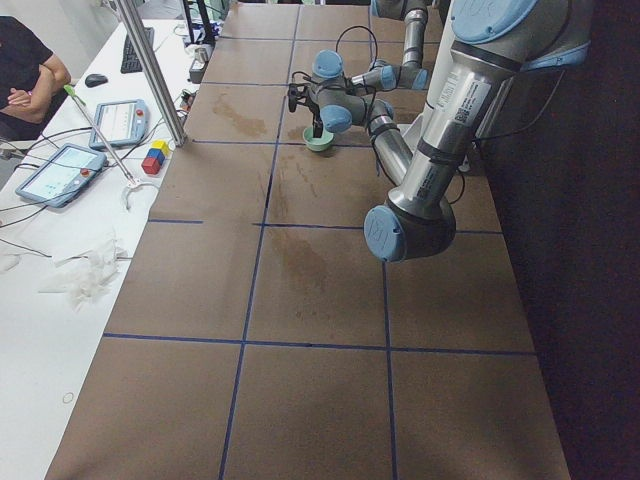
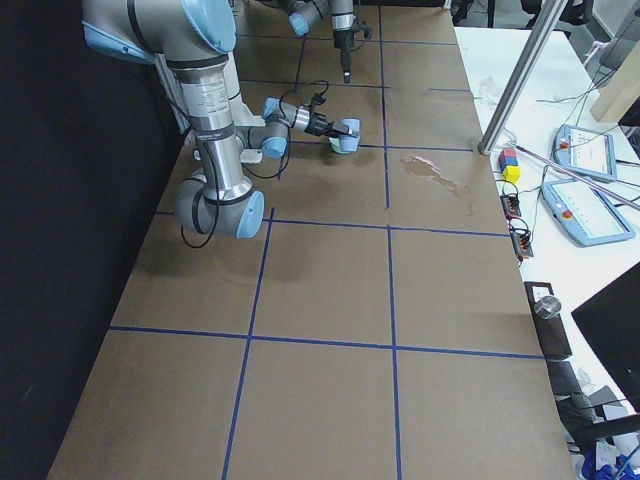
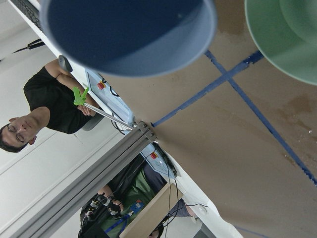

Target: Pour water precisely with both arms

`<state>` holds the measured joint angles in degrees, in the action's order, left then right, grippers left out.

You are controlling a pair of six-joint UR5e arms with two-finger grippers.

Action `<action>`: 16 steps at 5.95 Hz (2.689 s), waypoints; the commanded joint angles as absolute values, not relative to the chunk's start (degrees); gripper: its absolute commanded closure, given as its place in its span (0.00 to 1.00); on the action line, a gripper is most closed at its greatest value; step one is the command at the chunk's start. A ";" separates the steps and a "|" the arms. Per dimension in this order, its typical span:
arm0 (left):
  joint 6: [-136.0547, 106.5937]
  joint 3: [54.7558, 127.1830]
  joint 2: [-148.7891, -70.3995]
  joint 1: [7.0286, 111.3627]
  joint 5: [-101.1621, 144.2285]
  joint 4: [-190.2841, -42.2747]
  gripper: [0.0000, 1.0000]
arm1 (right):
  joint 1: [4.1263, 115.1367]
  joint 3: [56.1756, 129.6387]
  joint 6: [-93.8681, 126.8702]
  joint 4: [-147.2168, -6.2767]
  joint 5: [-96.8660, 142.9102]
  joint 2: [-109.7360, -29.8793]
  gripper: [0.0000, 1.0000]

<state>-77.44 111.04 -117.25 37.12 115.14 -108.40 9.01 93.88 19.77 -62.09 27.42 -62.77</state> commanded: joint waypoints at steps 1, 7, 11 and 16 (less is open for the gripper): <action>-78.48 111.88 -117.07 37.09 115.22 -108.19 0.00 | 8.96 93.87 15.57 -65.47 27.16 -62.58 0.92; -79.10 112.24 -116.11 36.83 115.22 -108.19 0.00 | 8.79 93.34 5.01 -74.62 27.07 -60.82 0.92; -79.19 113.54 -114.61 36.91 115.22 -108.19 0.00 | 8.79 94.04 6.05 -73.57 26.72 -60.82 0.91; -81.65 114.70 -113.73 36.91 114.96 -108.46 0.00 | 8.96 94.04 36.29 -63.81 27.42 -61.96 0.94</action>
<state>-81.16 114.53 -113.84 36.85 115.05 -108.35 8.79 93.97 27.93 -64.05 27.35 -61.82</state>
